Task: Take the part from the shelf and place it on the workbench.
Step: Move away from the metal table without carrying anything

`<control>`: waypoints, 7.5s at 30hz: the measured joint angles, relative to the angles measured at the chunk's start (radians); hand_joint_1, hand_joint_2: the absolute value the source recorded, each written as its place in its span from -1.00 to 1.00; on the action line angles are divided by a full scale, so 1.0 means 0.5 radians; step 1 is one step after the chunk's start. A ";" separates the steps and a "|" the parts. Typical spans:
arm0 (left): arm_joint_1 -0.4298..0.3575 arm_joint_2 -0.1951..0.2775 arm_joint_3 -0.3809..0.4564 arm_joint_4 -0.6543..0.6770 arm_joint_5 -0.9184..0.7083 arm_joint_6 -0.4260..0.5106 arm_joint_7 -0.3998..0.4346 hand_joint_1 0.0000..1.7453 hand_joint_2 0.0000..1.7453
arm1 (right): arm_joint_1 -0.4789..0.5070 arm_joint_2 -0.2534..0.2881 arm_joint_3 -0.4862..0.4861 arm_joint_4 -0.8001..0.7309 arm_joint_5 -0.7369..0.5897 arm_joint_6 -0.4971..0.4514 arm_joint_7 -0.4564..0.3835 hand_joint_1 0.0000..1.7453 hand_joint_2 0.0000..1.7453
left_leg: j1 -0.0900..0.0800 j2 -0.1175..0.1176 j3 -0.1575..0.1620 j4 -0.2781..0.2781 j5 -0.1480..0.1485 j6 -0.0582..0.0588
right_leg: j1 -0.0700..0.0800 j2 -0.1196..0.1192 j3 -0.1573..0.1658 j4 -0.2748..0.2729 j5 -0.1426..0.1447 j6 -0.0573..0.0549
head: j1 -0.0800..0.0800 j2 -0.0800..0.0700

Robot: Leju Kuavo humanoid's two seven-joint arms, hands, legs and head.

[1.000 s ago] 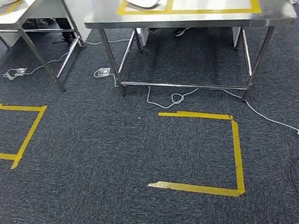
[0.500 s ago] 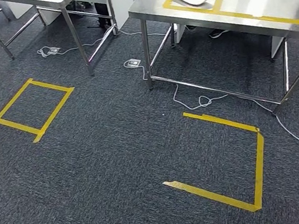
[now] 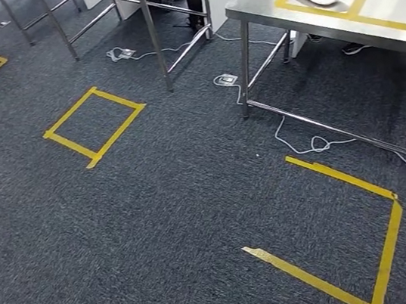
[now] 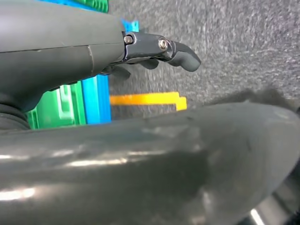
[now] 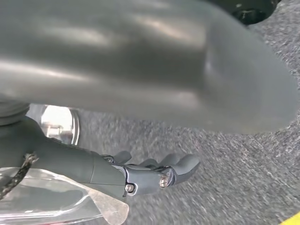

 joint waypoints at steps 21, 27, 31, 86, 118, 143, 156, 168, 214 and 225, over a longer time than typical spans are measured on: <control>-0.099 -0.047 -0.043 0.053 0.042 0.020 0.058 -1.00 -1.00 | -0.081 0.002 0.106 0.166 -0.118 0.042 -0.108 -1.00 -1.00 | -0.020 -0.208 0.293 -0.575 0.254 0.081 | -0.020 0.239 -0.058 0.069 0.010 0.089 | 0.021 0.000; -0.110 -0.049 -0.043 0.087 0.064 0.031 0.039 -1.00 -1.00 | -0.096 0.003 0.139 0.181 -0.151 0.039 -0.128 -1.00 -1.00 | -0.011 -0.099 0.170 -0.375 0.147 0.023 | -0.015 0.129 -0.029 0.030 0.012 0.016 | 0.004 0.000; -0.124 -0.054 -0.043 0.089 0.065 0.030 0.044 -1.00 -1.00 | -0.092 0.003 0.154 0.188 -0.156 0.039 -0.130 -1.00 -1.00 | 0.004 -0.002 -0.021 0.011 0.011 0.000 | -0.004 -0.003 -0.023 0.030 -0.001 0.000 | -0.002 0.000; -0.132 -0.070 -0.043 0.136 0.087 0.005 0.058 -1.00 -1.00 | -0.173 0.015 0.299 0.310 -0.148 0.054 -0.212 -1.00 -1.00 | -0.001 -0.257 0.236 -0.545 0.252 0.027 | -0.016 0.228 -0.067 0.058 0.009 0.042 | 0.022 0.000; -0.130 -0.072 -0.044 0.137 0.077 -0.008 0.061 -1.00 -1.00 | -0.199 0.062 0.304 0.410 -0.180 0.090 -0.256 -1.00 -1.00 | 0.005 -0.165 0.232 -0.495 0.218 -0.007 | -0.024 0.168 -0.066 0.083 -0.007 0.029 | 0.022 0.000; -0.001 -0.051 0.048 0.137 0.375 0.092 -0.111 -1.00 -1.00 | -0.165 -0.047 0.426 0.252 -0.066 -0.073 -0.128 -1.00 -1.00 | -0.002 -0.165 0.285 -0.560 0.257 0.057 | -0.023 0.210 -0.121 0.190 -0.031 0.098 | 0.027 0.000; 0.058 -0.052 0.179 0.119 0.487 0.112 -0.081 -1.00 -1.00 | -0.211 -0.035 0.509 0.319 -0.099 0.026 -0.251 -1.00 -1.00 | -0.007 0.014 0.022 -0.097 0.136 0.010 | 0.011 -0.038 -0.022 0.101 -0.072 -0.010 | 0.002 0.000; 0.006 -0.065 0.251 0.122 0.504 0.159 -0.121 -1.00 -1.00 | -0.247 0.041 0.522 0.431 -0.177 0.093 -0.271 -1.00 -1.00 | -0.034 -0.014 0.266 -0.590 0.290 0.126 | 0.010 0.078 -0.209 0.535 -0.332 0.055 | 0.012 0.000; -0.063 -0.091 0.326 0.220 0.506 0.358 -0.172 -1.00 1.00 | -0.246 0.182 0.385 0.633 -0.390 0.194 -0.357 -1.00 1.00 | 0.005 -0.012 0.088 -0.063 -0.024 -0.020 | -0.011 0.070 -0.109 0.090 0.028 -0.026 | -0.008 0.000; 0.014 -0.071 0.376 0.239 0.536 0.234 -0.132 -1.00 -1.00 | -0.259 0.232 -0.023 0.616 -0.086 0.343 -0.301 -1.00 -1.00 | -0.012 0.000 0.289 -0.585 0.271 0.022 | 0.001 0.047 -0.082 0.060 0.016 -0.010 | -0.004 0.001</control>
